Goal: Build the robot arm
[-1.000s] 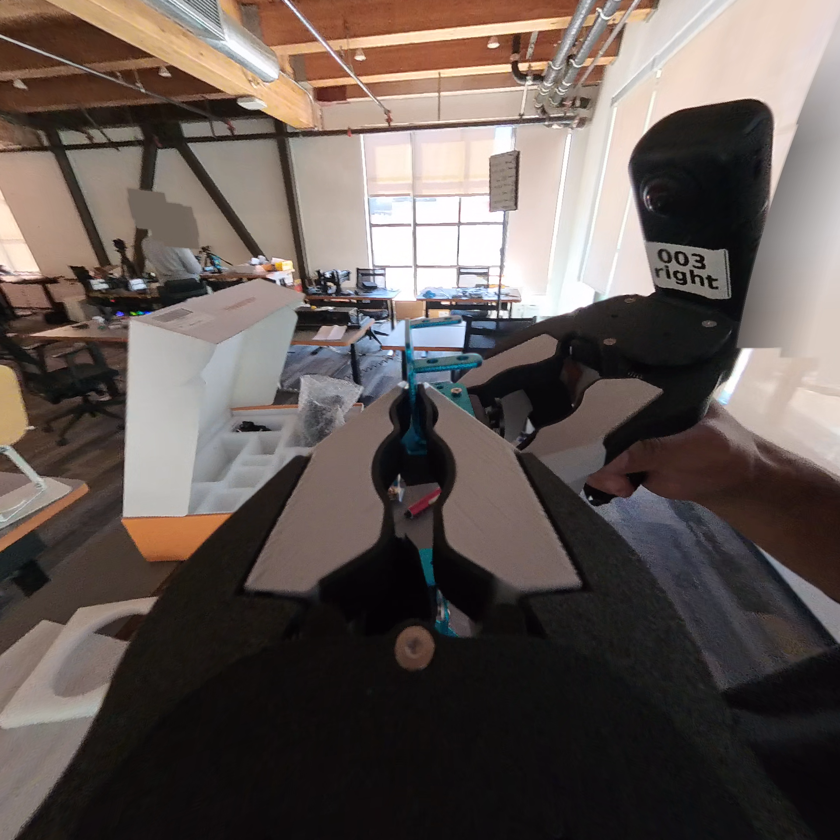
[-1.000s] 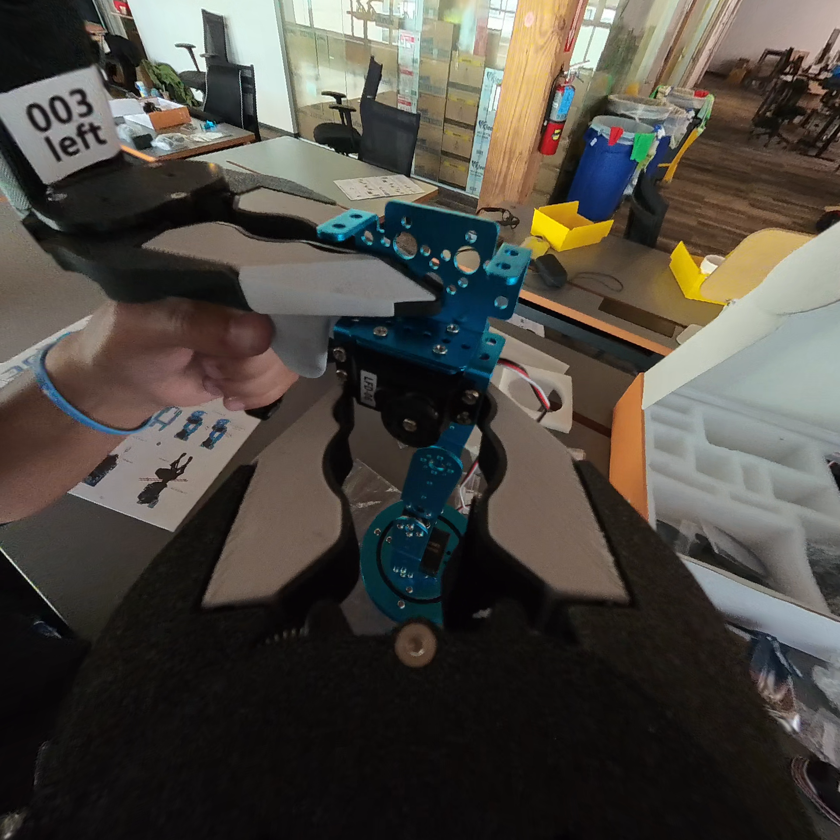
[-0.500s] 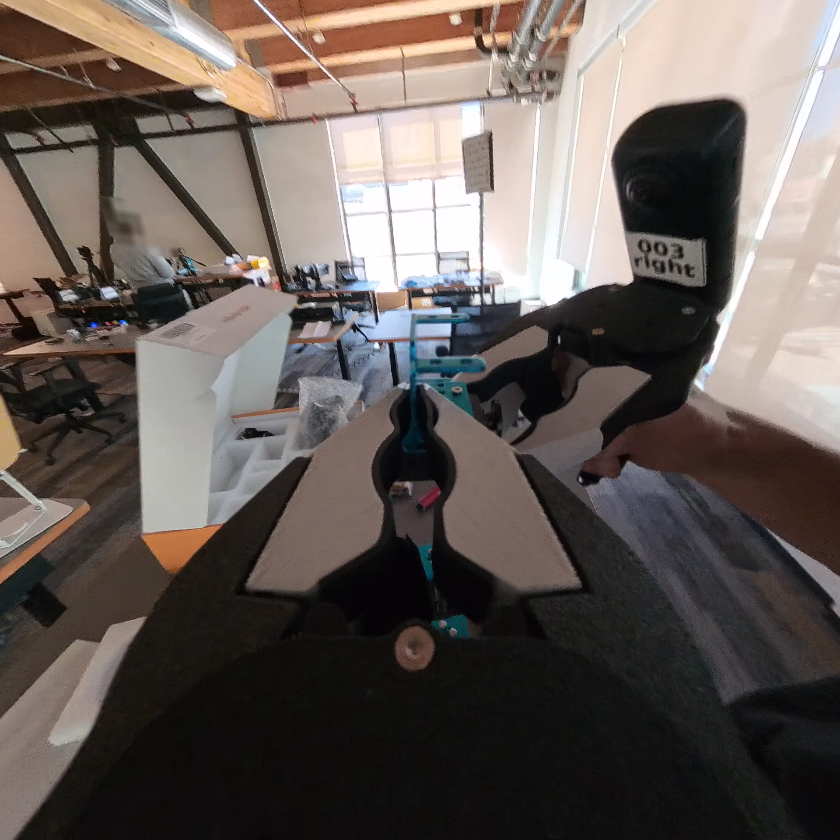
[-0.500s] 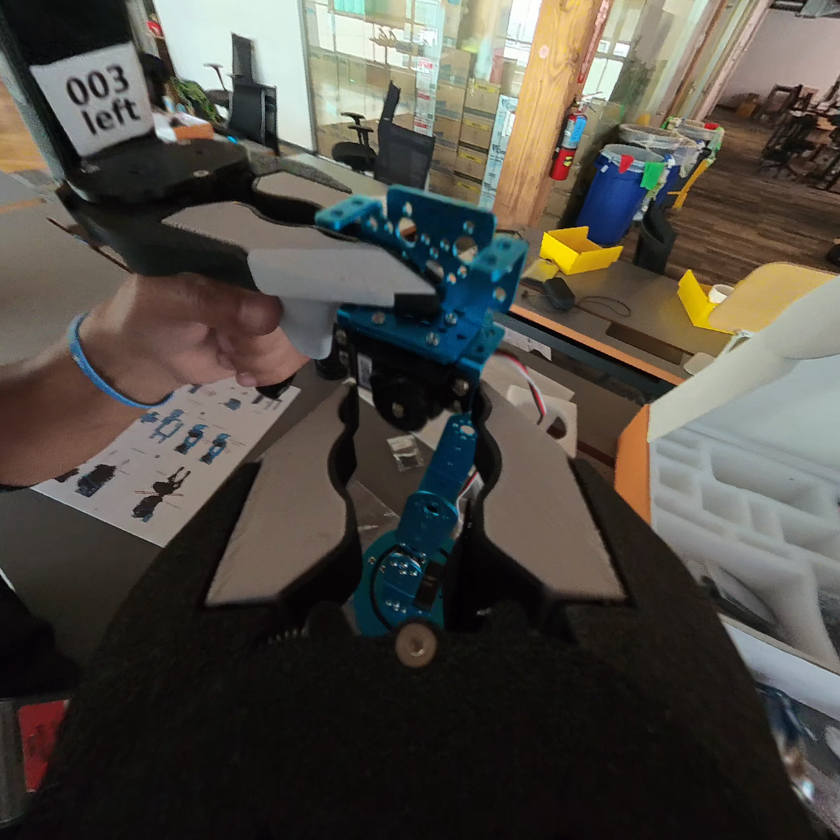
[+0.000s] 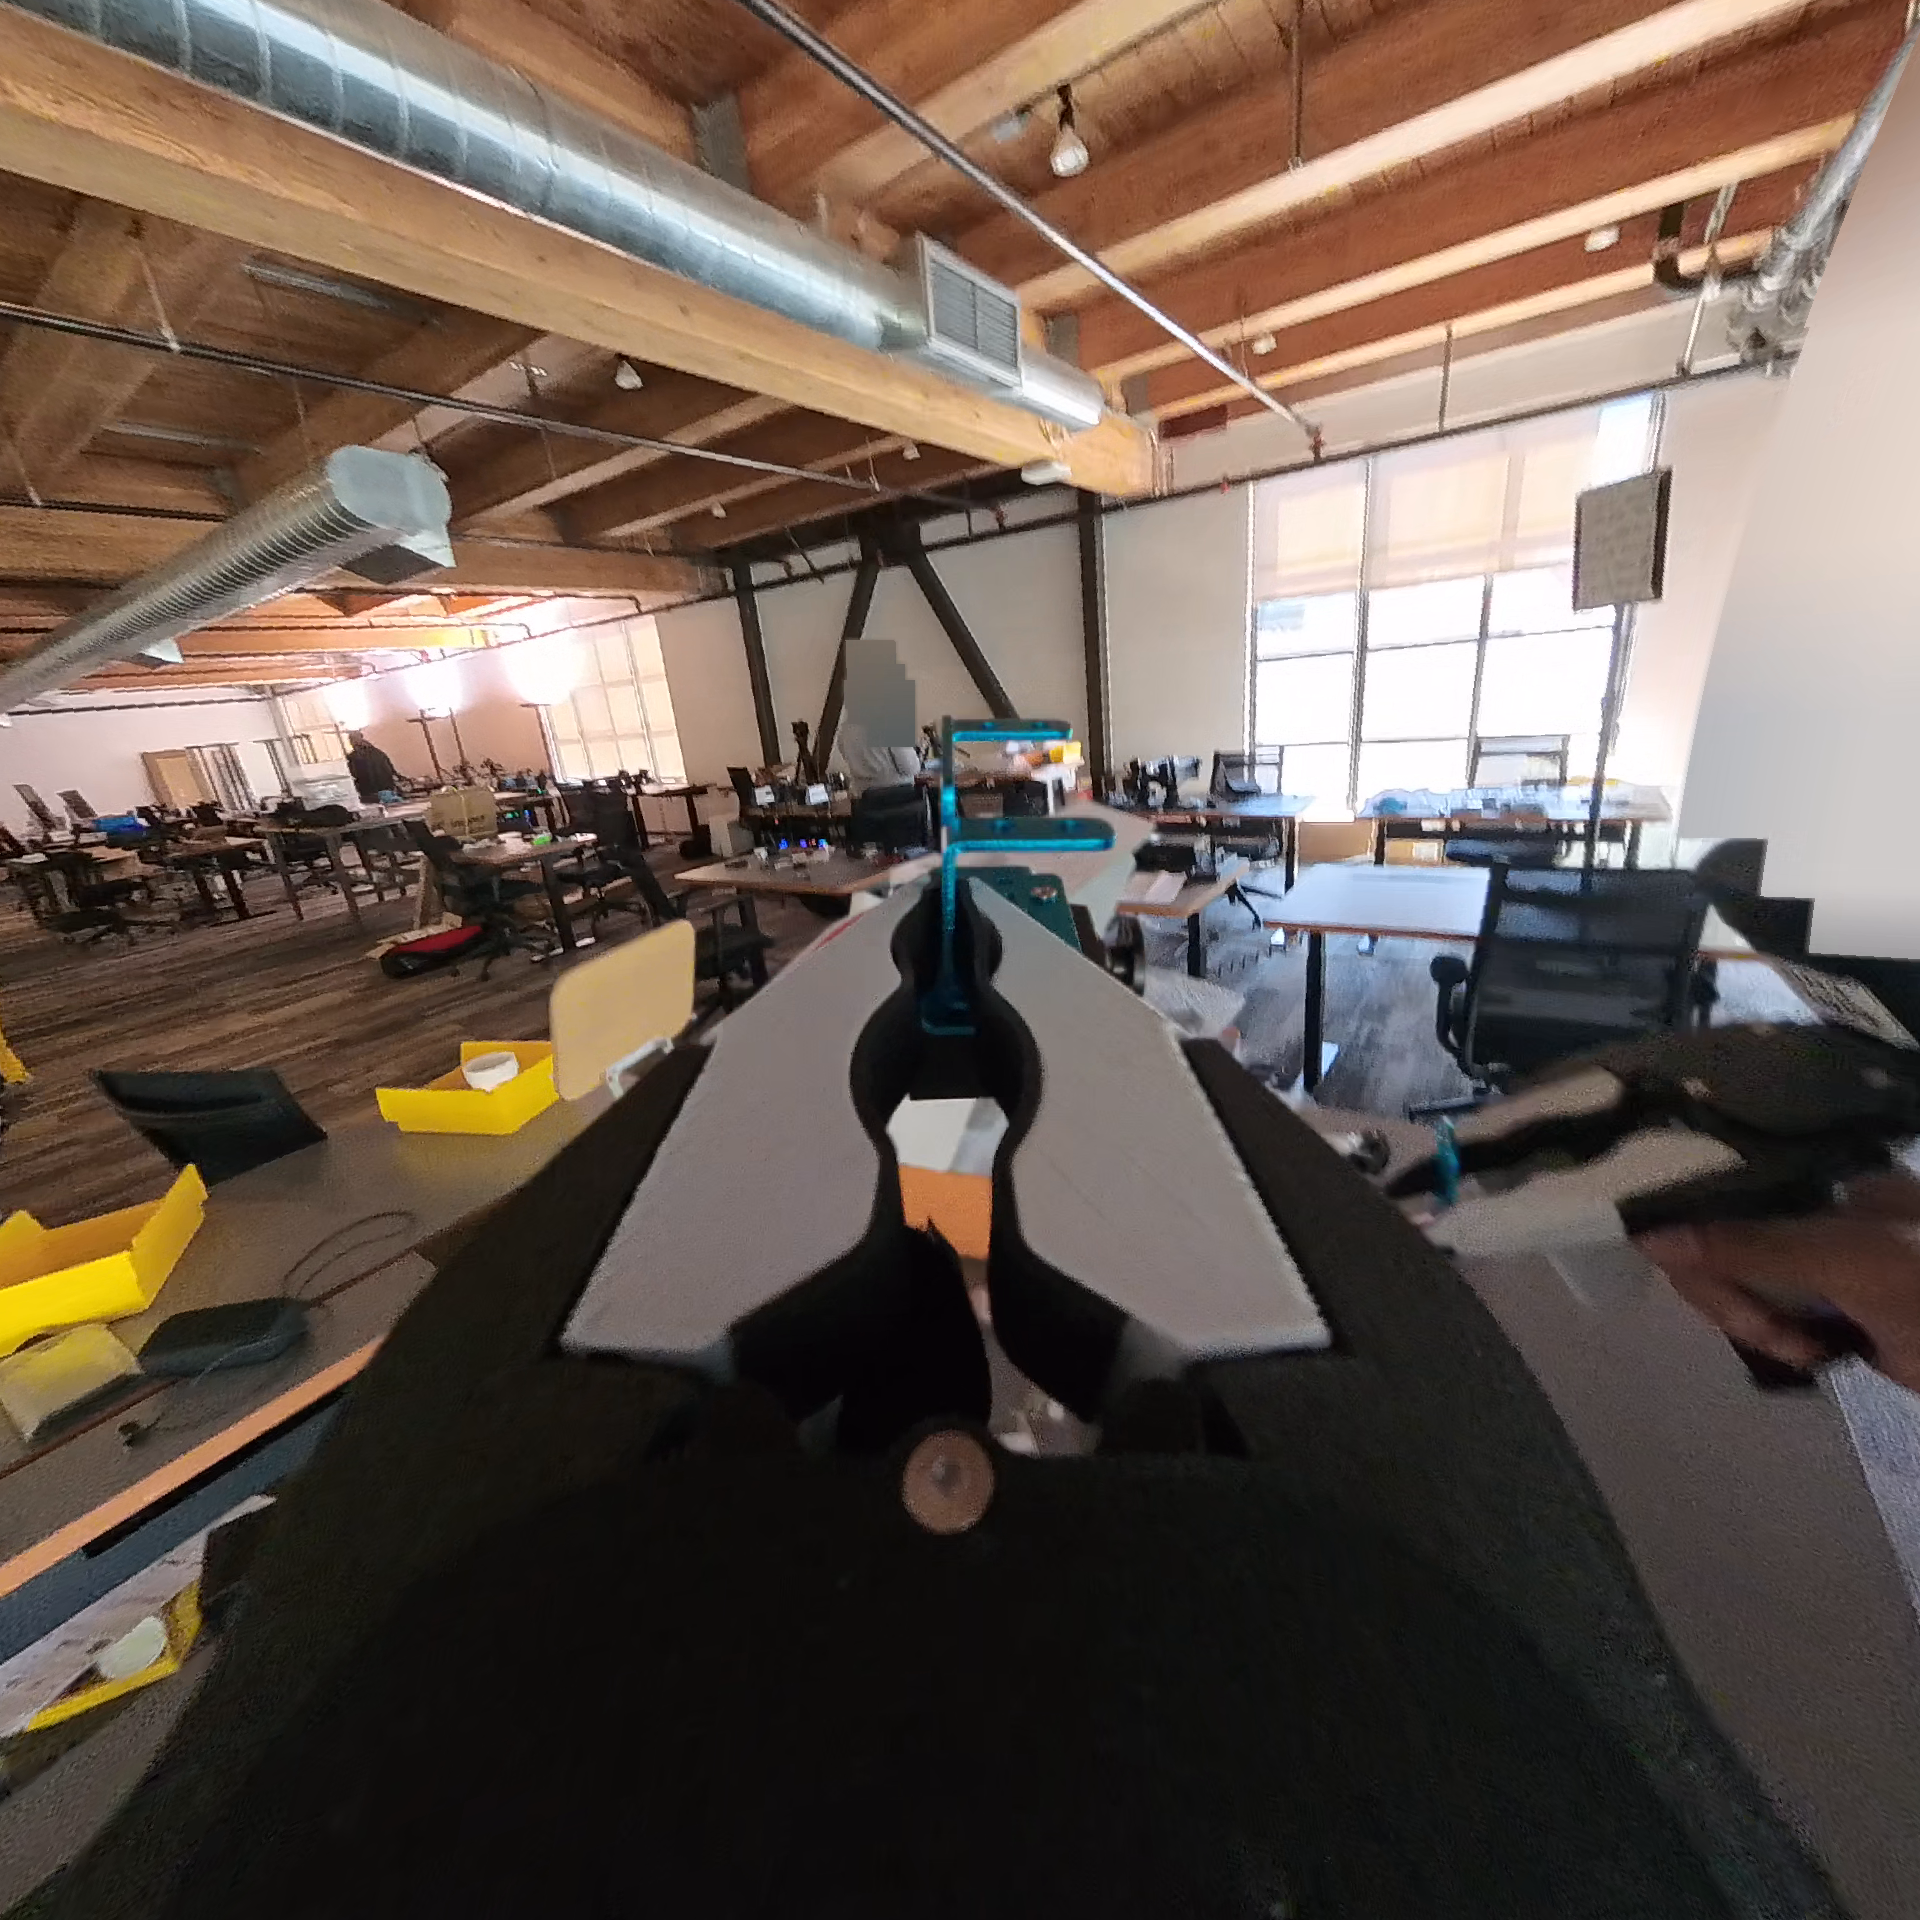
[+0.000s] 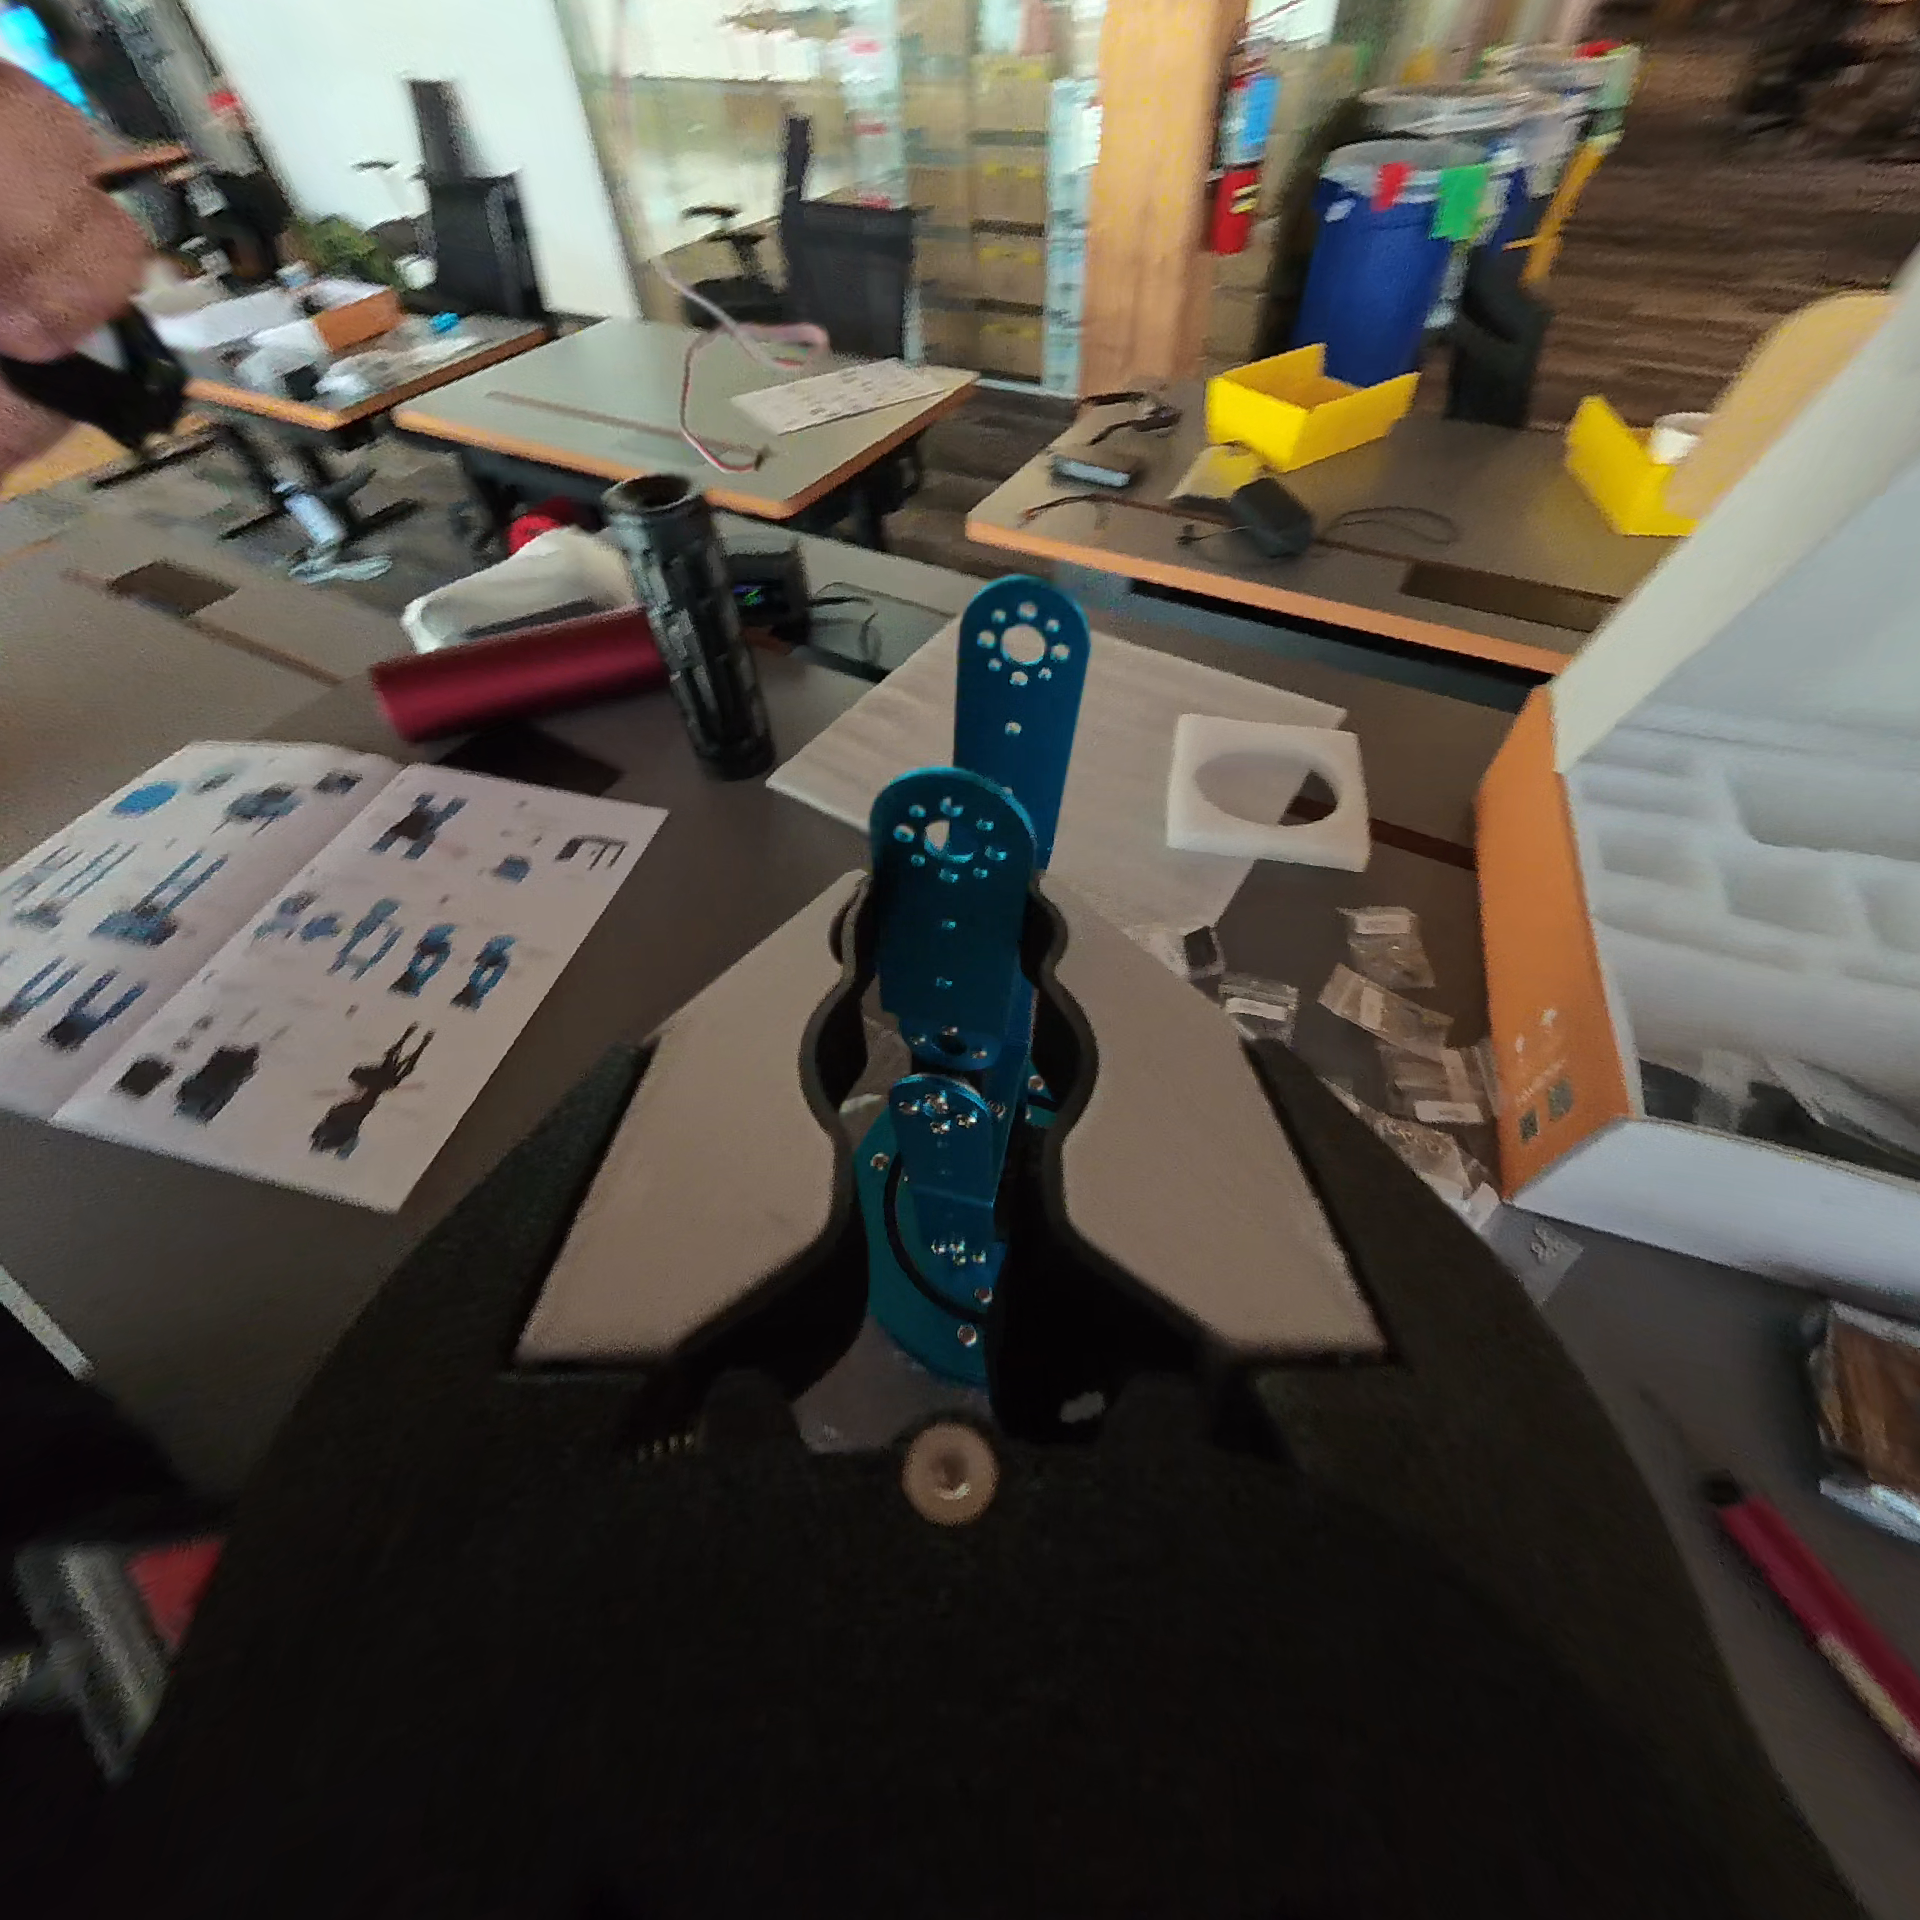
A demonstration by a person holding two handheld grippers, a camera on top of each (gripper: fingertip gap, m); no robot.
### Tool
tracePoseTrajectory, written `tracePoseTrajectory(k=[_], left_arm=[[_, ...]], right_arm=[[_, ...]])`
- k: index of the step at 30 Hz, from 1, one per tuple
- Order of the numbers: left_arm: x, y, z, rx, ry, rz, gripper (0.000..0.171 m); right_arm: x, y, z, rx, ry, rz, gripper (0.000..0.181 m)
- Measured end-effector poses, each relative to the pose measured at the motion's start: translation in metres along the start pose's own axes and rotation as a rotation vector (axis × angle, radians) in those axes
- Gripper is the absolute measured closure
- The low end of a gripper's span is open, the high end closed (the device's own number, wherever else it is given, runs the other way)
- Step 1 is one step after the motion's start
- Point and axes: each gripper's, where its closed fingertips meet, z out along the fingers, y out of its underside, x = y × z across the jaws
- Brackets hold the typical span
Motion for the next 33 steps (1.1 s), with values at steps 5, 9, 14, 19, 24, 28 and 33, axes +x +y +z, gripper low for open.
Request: tracePoseTrajectory(k=[5,9,14,19,24,28,33], left_arm=[[0.04,0.026,-0.009,-0.046,0.01,-0.05,0.171],[0.05,0.029,-0.021,-0.051,-0.029,-0.063,0.171],[0.048,0.022,-0.038,-0.053,-0.109,-0.045,0.171],[0.049,0.019,-0.051,-0.06,-0.188,-0.03,0.171],[0.058,0.021,-0.062,-0.071,-0.239,-0.034,0.171],[0.059,0.023,-0.065,-0.079,-0.269,-0.05,0.171],[0.066,0.021,-0.065,-0.082,-0.307,-0.031,0.171]], right_arm=[[0.006,0.002,-0.006,-0.031,-0.225,-0.037,0.155],[0.003,0.0,-0.003,-0.077,-0.288,-0.067,0.155],[-0.02,-0.009,0.016,-0.152,-0.341,-0.157,0.155],[-0.044,-0.024,0.031,-0.156,-0.432,-0.19,0.155],[-0.056,-0.027,0.028,-0.113,-0.528,-0.169,0.155],[-0.055,-0.011,0.029,-0.124,-0.576,-0.163,0.155],[-0.055,-0.006,0.023,-0.104,-0.601,-0.192,0.153]])
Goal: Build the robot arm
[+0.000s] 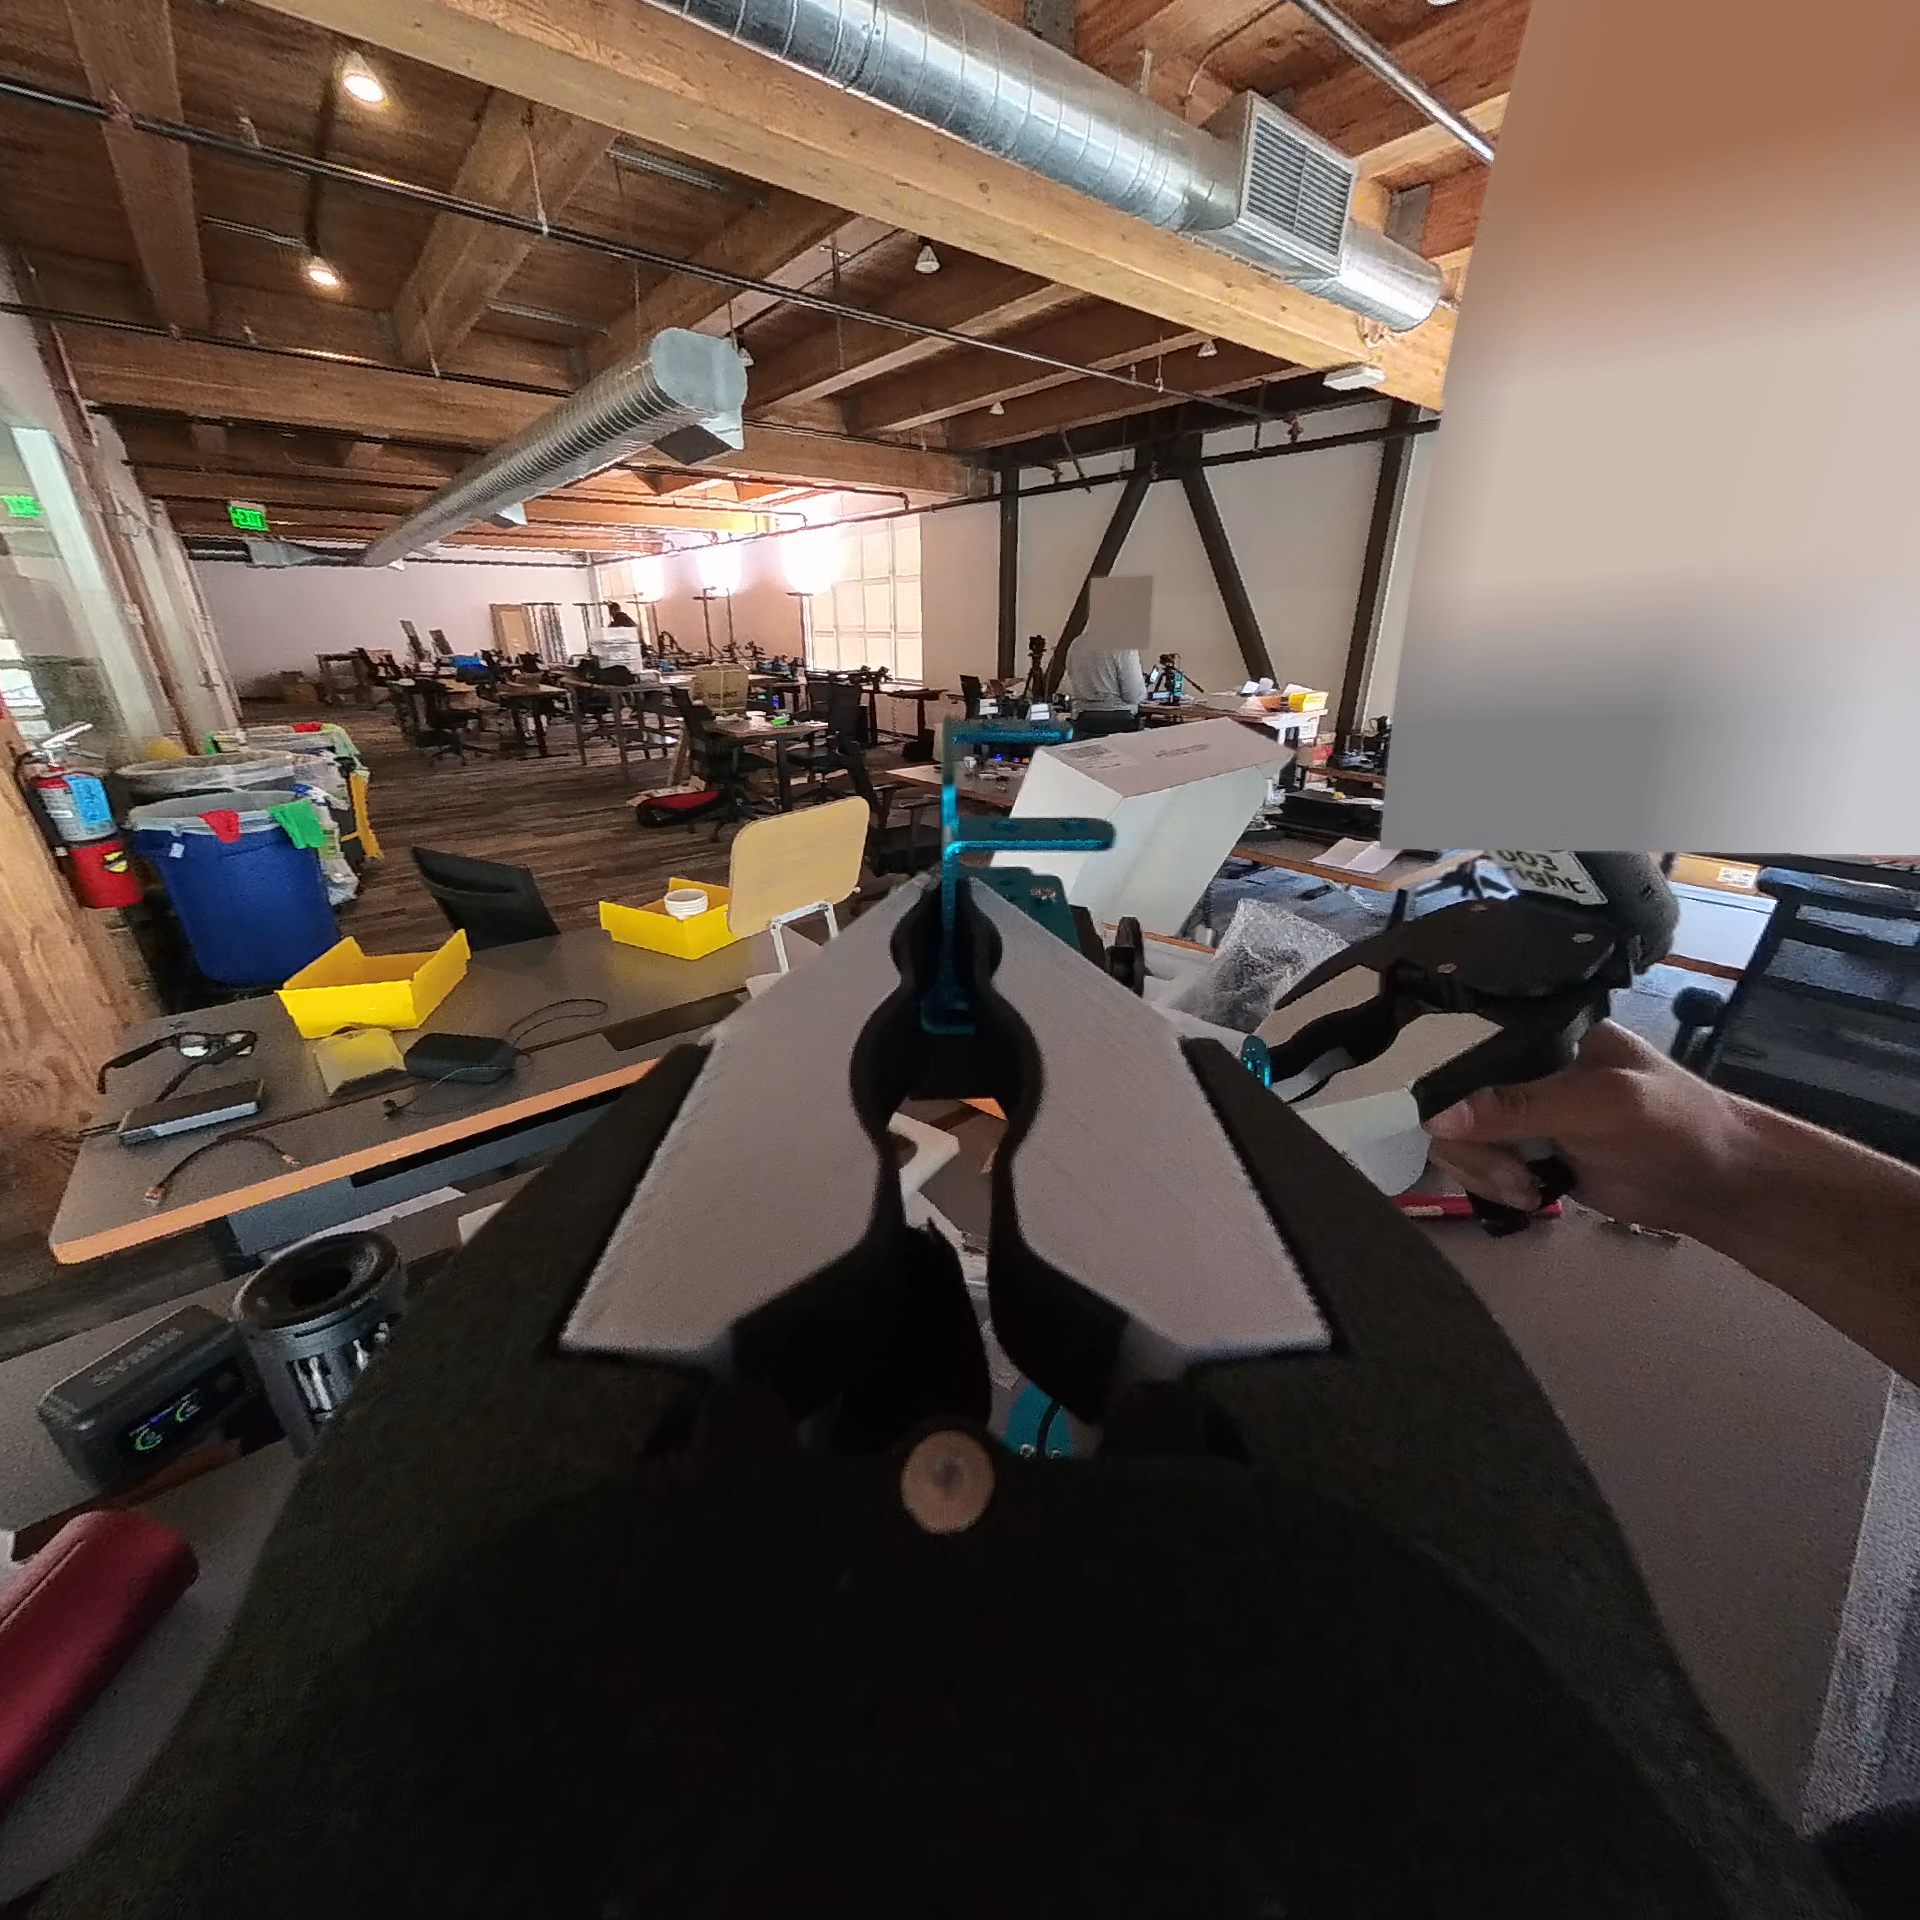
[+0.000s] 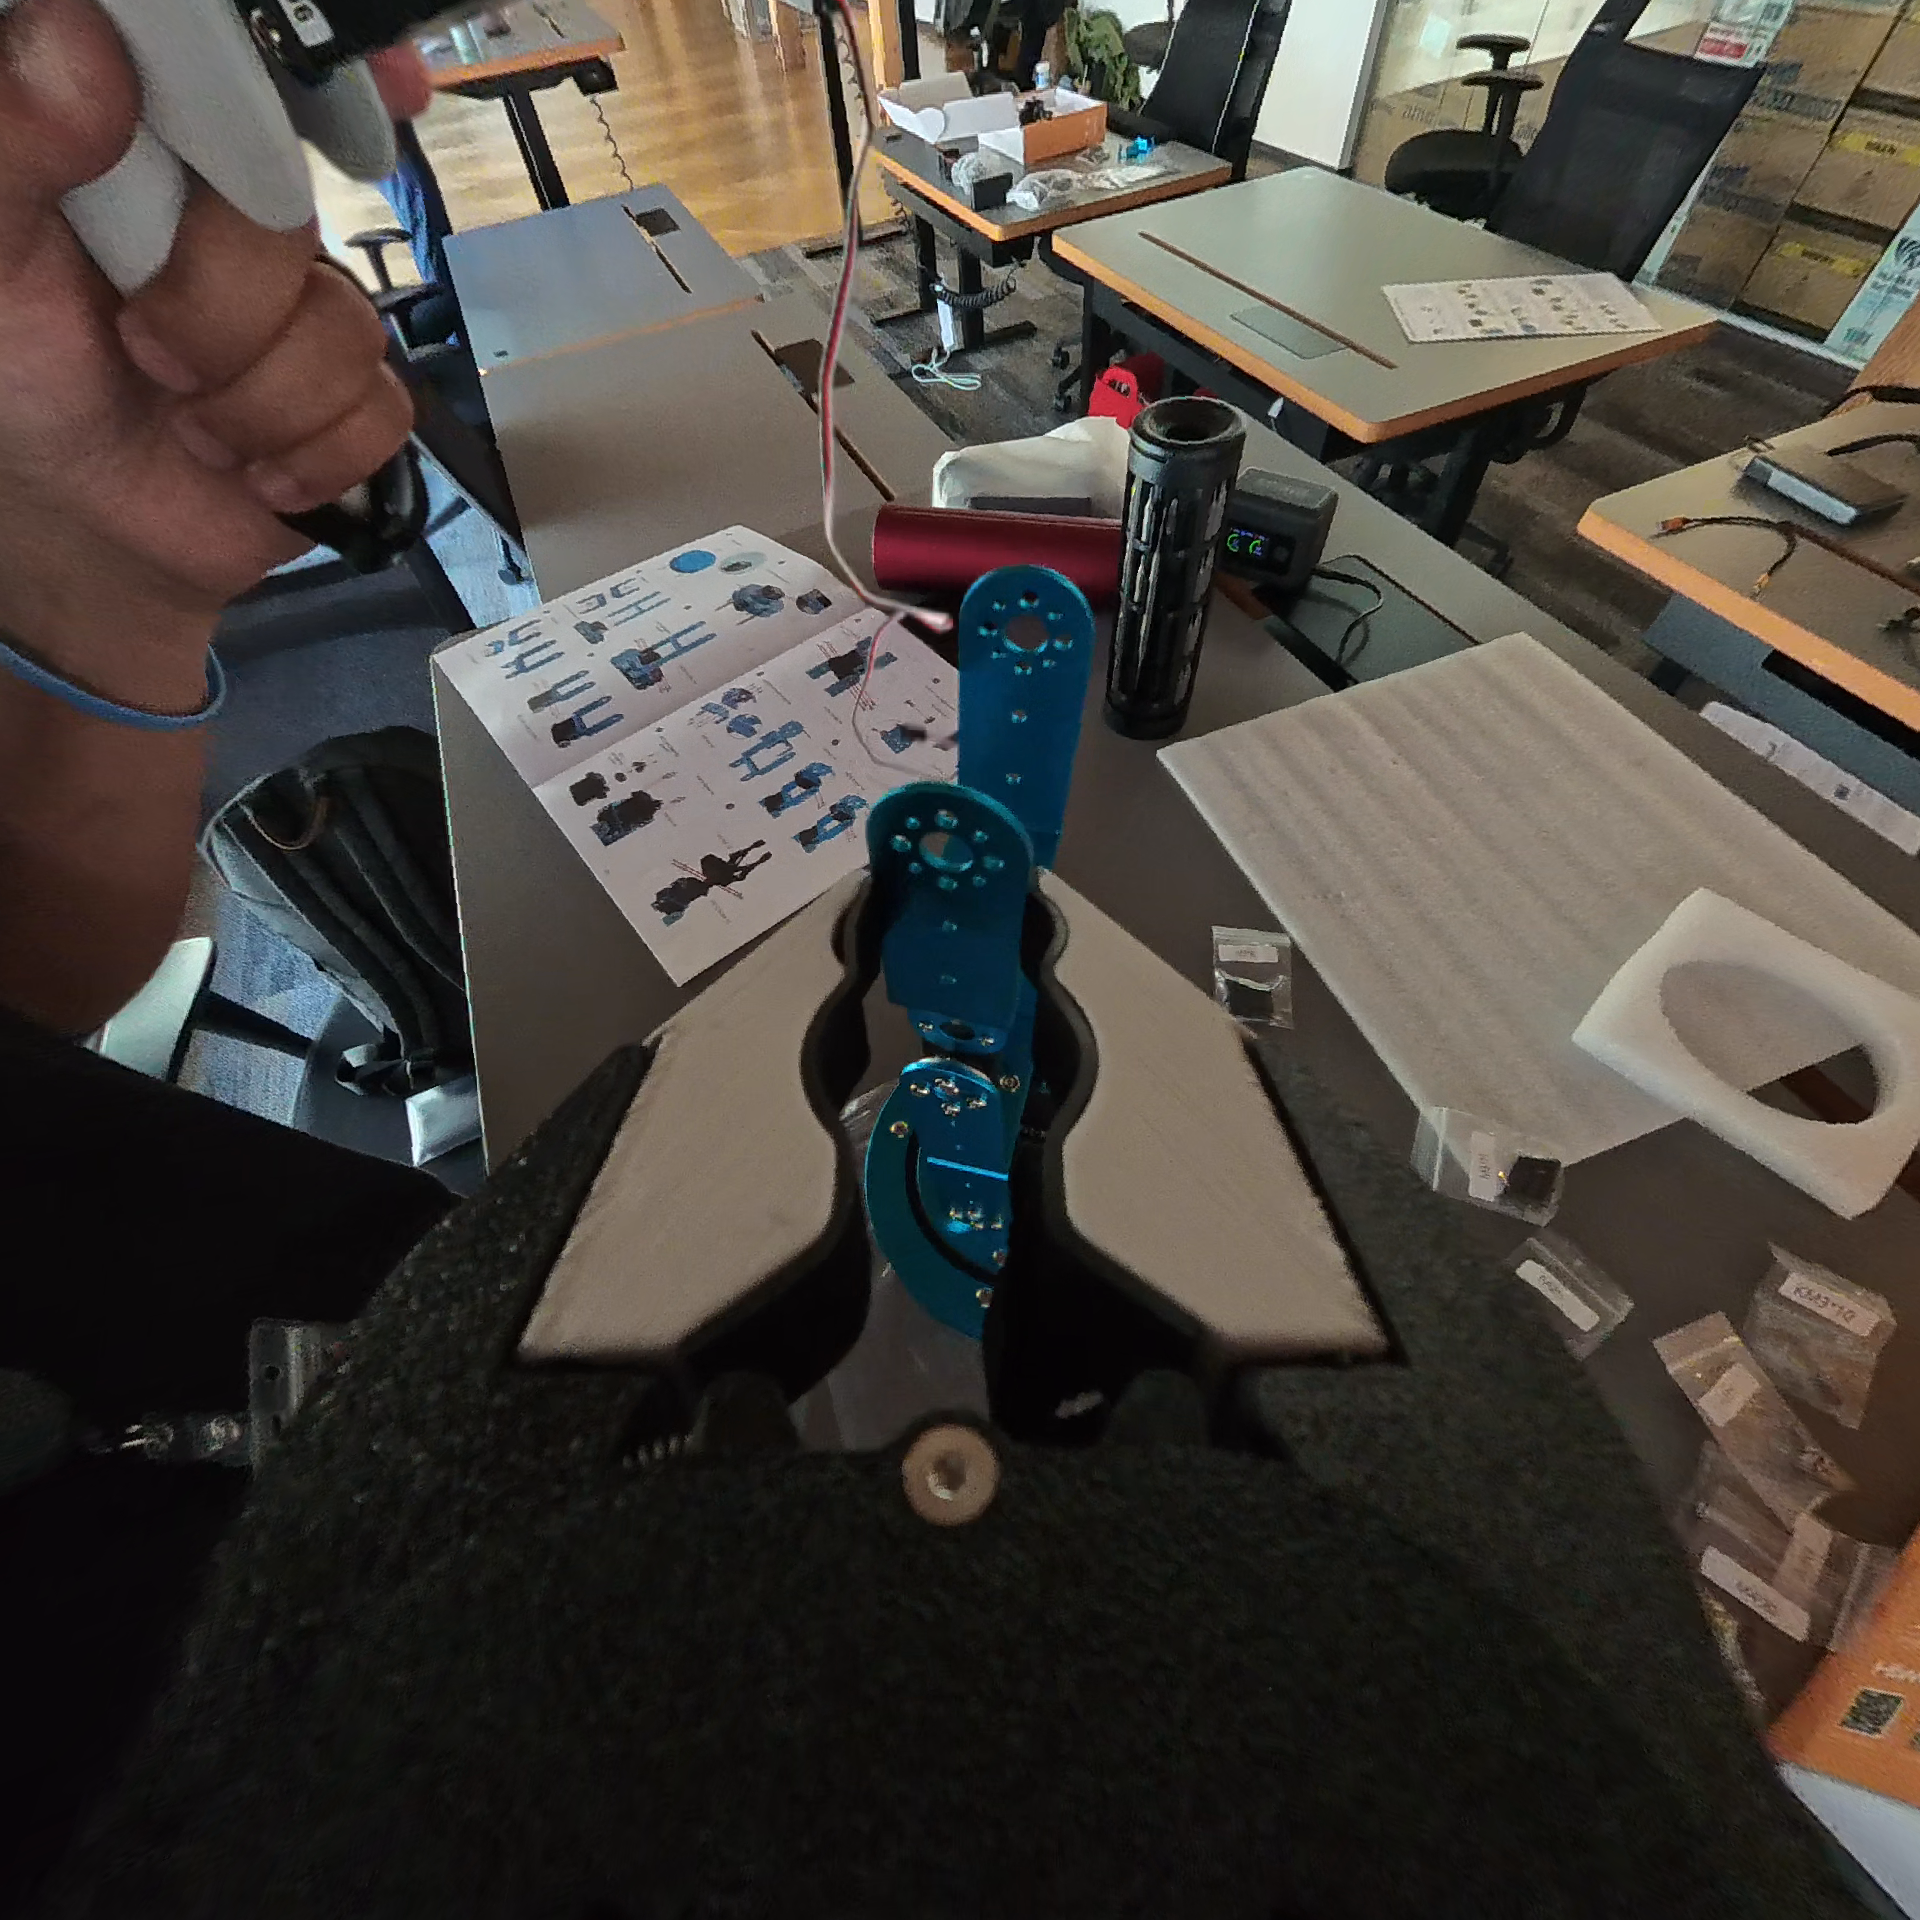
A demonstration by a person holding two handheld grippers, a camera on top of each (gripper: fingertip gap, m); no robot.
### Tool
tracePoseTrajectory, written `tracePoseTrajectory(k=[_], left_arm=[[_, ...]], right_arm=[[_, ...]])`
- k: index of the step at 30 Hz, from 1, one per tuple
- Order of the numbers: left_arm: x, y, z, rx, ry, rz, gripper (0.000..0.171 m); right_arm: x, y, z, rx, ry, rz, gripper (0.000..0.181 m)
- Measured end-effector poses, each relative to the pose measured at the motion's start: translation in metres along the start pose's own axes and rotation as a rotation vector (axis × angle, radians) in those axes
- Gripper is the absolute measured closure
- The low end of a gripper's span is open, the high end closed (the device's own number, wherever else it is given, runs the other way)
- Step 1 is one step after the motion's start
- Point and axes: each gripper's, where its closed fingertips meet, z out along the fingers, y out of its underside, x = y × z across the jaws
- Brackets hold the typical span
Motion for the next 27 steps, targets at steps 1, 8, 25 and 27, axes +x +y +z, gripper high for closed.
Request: tracePoseTrajectory(k=[1,8,25,27], left_arm=[[0.003,-0.001,-0.002,0.002,-0.008,0.0,0.171],[0.031,0.012,-0.016,-0.005,-0.044,0.004,0.171],[0.122,0.112,-0.01,-0.162,0.205,-0.129,0.171],[0.127,0.107,-0.007,-0.143,0.209,-0.105,0.171]], right_arm=[[0.0,0.001,-0.001,0.0,-0.006,0.008,0.154],[0.004,-0.006,-0.021,0.085,0.129,-0.005,0.134],[-0.101,0.024,-0.004,0.329,0.268,0.158,0.108],[-0.099,0.016,-0.011,0.352,0.294,0.125,0.111]])
